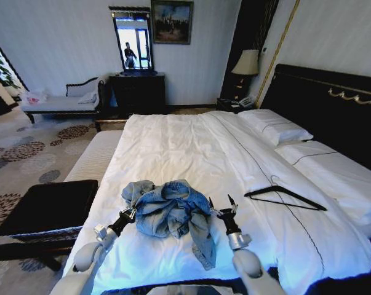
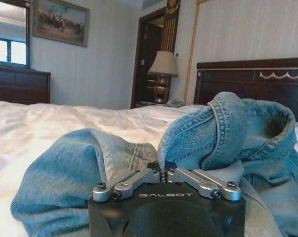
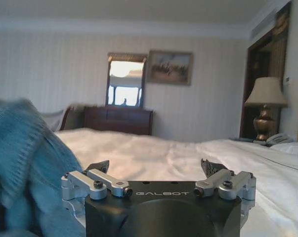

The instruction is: Pick up the clothes from the bed and hang them on the clothes hanger.

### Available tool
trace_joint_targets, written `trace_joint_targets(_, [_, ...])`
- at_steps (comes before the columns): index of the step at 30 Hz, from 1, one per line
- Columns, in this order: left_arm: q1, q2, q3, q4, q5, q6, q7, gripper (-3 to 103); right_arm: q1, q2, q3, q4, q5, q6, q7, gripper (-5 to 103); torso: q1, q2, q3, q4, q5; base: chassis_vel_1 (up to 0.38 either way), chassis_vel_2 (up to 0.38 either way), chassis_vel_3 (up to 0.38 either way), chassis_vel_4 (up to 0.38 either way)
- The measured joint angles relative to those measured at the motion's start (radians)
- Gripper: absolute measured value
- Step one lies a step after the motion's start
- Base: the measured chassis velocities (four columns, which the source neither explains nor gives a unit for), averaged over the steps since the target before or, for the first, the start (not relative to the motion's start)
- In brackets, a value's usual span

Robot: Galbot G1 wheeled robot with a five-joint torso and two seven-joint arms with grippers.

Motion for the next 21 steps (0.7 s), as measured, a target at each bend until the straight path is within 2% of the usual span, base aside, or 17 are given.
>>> trace_joint_targets(3, [-0.007,-0.002,0.002,-0.002,0.001,0.000,-0.001,2,0.023,-0.080,-0.024,-0.061,0.017,-0.002,-0.045,100,0.000,0.000,0.000,0.0001,0.0003,0.000,0.000,0.000,0.000])
trace_joint_targets(6, [-0.011,-0.004,0.005,-0.001,0.006,-0.002,-0.001,2,0.034,-0.104,-0.041,-0.097,0.024,0.003,-0.076,100,0.000,0.000,0.000,-0.0003,0.0004,0.000,0.000,0.000,0.000])
trace_joint_targets(8, [-0.011,-0.007,0.007,-0.002,0.011,-0.003,-0.001,2,0.054,-0.115,-0.063,-0.129,0.065,0.003,-0.100,100,0.000,0.000,0.000,-0.0002,0.0004,0.000,0.000,0.000,0.000])
trace_joint_targets(12, [-0.011,-0.010,0.009,-0.008,0.015,-0.006,0.000,2,0.096,-0.118,-0.093,-0.170,0.121,-0.006,-0.117,102,0.000,0.000,0.000,0.0001,0.0004,0.000,0.000,0.000,0.000])
trace_joint_targets(14, [-0.011,-0.010,0.011,-0.010,0.016,-0.007,0.000,2,0.114,-0.117,-0.106,-0.186,0.138,-0.008,-0.122,99,0.000,0.000,0.000,0.0000,0.0002,0.000,0.000,0.000,0.000])
trace_joint_targets(16, [-0.011,-0.010,0.011,-0.015,0.018,-0.010,0.001,2,0.169,-0.116,-0.153,-0.228,0.196,-0.008,-0.142,89,0.000,0.000,0.000,0.0000,0.0003,0.000,0.000,0.000,0.000])
trace_joint_targets(17, [-0.011,-0.010,0.011,-0.015,0.018,-0.010,0.001,2,0.169,-0.116,-0.153,-0.228,0.196,-0.008,-0.142,89,0.000,0.000,0.000,0.0000,0.0003,0.000,0.000,0.000,0.000])
trace_joint_targets(18, [-0.012,-0.010,0.011,-0.016,0.018,-0.010,0.002,2,0.183,-0.115,-0.163,-0.237,0.207,-0.006,-0.149,83,0.000,0.000,0.000,0.0000,0.0002,0.000,0.000,0.000,0.000])
trace_joint_targets(21, [-0.011,-0.012,0.010,-0.018,0.019,-0.014,0.004,2,0.244,-0.110,-0.199,-0.274,0.249,0.017,-0.192,93,0.000,0.000,0.000,0.0001,0.0001,0.000,0.000,0.000,0.000])
